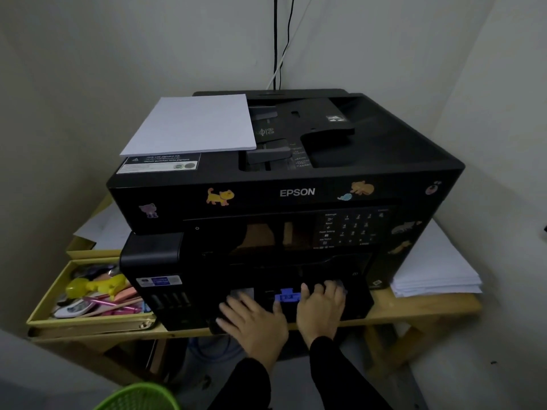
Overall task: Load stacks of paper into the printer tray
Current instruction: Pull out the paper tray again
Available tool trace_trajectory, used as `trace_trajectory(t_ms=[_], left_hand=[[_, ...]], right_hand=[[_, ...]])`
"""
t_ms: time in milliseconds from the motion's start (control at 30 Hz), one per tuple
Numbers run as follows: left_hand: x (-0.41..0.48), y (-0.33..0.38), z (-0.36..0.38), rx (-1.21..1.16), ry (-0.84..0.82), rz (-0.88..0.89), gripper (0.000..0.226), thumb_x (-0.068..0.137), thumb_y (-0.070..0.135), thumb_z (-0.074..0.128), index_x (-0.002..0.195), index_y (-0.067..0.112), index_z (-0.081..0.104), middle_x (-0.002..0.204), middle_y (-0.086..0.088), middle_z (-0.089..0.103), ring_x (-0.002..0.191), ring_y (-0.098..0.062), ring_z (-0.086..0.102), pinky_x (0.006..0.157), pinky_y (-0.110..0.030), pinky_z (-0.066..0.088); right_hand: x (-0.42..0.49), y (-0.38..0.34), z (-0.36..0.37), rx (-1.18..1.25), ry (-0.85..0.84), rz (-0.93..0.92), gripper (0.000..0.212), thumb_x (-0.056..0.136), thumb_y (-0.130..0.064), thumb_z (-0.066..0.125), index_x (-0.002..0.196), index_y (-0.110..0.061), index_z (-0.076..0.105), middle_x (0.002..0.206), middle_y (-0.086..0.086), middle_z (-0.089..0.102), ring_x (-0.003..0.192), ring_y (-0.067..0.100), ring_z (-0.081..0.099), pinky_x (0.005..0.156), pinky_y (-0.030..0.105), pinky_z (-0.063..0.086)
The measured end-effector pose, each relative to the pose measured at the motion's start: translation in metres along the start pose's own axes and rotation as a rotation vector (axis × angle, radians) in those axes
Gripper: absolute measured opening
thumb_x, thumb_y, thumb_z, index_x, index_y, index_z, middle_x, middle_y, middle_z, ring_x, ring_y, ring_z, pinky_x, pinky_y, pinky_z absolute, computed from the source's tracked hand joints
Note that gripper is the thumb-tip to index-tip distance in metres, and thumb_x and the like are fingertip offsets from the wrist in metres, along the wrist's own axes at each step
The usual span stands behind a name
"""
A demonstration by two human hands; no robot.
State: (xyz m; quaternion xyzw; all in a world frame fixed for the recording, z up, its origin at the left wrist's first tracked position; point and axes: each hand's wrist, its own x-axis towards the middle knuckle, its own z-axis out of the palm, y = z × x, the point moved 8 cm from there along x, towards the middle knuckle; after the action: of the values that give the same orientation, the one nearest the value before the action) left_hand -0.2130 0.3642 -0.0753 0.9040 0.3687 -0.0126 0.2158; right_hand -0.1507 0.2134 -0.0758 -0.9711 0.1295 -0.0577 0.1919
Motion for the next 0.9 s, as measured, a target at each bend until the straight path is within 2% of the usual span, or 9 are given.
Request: trace_trajectory(t_ms=[67,133,233,333,400,500,567,667,900], left_hand=[[0.005,0.008,0.009,0.187,-0.039,0.106,0.089,0.084,0.061,0.005,0.146,0.001,0.029,0.153,-0.019,0.028,0.146,-0.033,0.014,0.118,-0.047,-0.008],[0.01,0.006,0.017,0.189,-0.127,0.163,0.077,0.093,0.06,0.009,0.15,0.008,0.018,0.159,-0.012,0.015,0.149,-0.027,0.0,0.12,-0.045,-0.006],[0.008,0.008,0.011,0.243,-0.112,0.255,0.073,0.095,0.059,0.015,0.149,0.01,0.024,0.159,-0.01,0.018,0.15,-0.023,-0.003,0.12,-0.043,-0.008],[0.006,0.007,0.006,0.301,-0.112,0.283,0.075,0.094,0.061,0.018,0.143,0.007,0.036,0.155,-0.011,0.029,0.15,-0.024,0.002,0.12,-0.043,-0.006],[0.003,0.003,0.007,0.317,-0.14,0.299,0.078,0.093,0.062,0.02,0.141,0.004,0.039,0.154,-0.013,0.031,0.149,-0.025,0.008,0.121,-0.042,-0.002],[-0.004,-0.005,0.005,0.33,-0.134,0.33,0.078,0.092,0.063,0.02,0.137,0.005,0.046,0.146,-0.016,0.044,0.143,-0.029,0.026,0.12,-0.04,0.015],[-0.007,-0.006,-0.001,0.342,-0.126,0.332,0.074,0.093,0.063,0.022,0.12,0.006,0.06,0.128,-0.014,0.06,0.13,-0.029,0.044,0.113,-0.038,0.029],[-0.016,-0.005,-0.006,0.323,-0.165,0.297,0.069,0.095,0.06,0.024,0.102,0.006,0.067,0.111,-0.013,0.068,0.113,-0.029,0.057,0.107,-0.039,0.035],[-0.064,-0.024,0.0,0.414,-0.12,0.285,0.055,0.098,0.052,0.028,0.105,0.013,0.067,0.108,-0.008,0.067,0.107,-0.027,0.062,0.108,-0.044,0.034]], right_hand=[[0.0,-0.002,0.005,-0.051,-0.021,-0.118,0.057,0.095,-0.041,0.031,0.091,-0.004,0.074,0.109,0.011,0.07,0.119,0.028,0.055,0.113,0.044,0.027],[-0.001,-0.002,0.006,-0.096,0.021,-0.208,0.063,0.091,-0.042,0.025,0.076,-0.006,0.076,0.09,0.01,0.076,0.108,0.028,0.065,0.108,0.041,0.028],[-0.002,0.001,0.005,-0.14,0.032,-0.281,0.06,0.089,-0.04,0.028,0.074,-0.007,0.076,0.085,0.008,0.077,0.105,0.026,0.068,0.105,0.037,0.027],[-0.005,0.005,0.003,-0.152,-0.038,-0.304,0.063,0.087,-0.041,0.024,0.073,-0.009,0.076,0.08,0.008,0.076,0.098,0.024,0.069,0.106,0.039,0.04],[-0.011,0.007,0.0,-0.134,-0.071,-0.322,0.063,0.087,-0.04,0.025,0.072,-0.007,0.075,0.075,0.01,0.075,0.091,0.025,0.07,0.106,0.039,0.041],[-0.019,0.009,-0.008,-0.129,-0.13,-0.383,0.053,0.095,-0.04,0.031,0.092,-0.007,0.073,0.094,0.01,0.074,0.105,0.024,0.064,0.113,0.035,0.03],[-0.02,0.011,-0.012,-0.111,-0.203,-0.396,0.051,0.098,-0.043,0.032,0.102,-0.008,0.069,0.103,0.01,0.07,0.11,0.024,0.057,0.112,0.036,0.031],[-0.028,0.016,-0.017,-0.092,-0.243,-0.406,0.053,0.098,-0.045,0.033,0.095,-0.006,0.068,0.098,0.011,0.07,0.105,0.025,0.057,0.102,0.036,0.041],[-0.072,0.044,-0.024,-0.099,-0.194,-0.424,0.055,0.097,-0.046,0.037,0.078,-0.007,0.071,0.079,0.01,0.072,0.09,0.024,0.062,0.092,0.035,0.046]])
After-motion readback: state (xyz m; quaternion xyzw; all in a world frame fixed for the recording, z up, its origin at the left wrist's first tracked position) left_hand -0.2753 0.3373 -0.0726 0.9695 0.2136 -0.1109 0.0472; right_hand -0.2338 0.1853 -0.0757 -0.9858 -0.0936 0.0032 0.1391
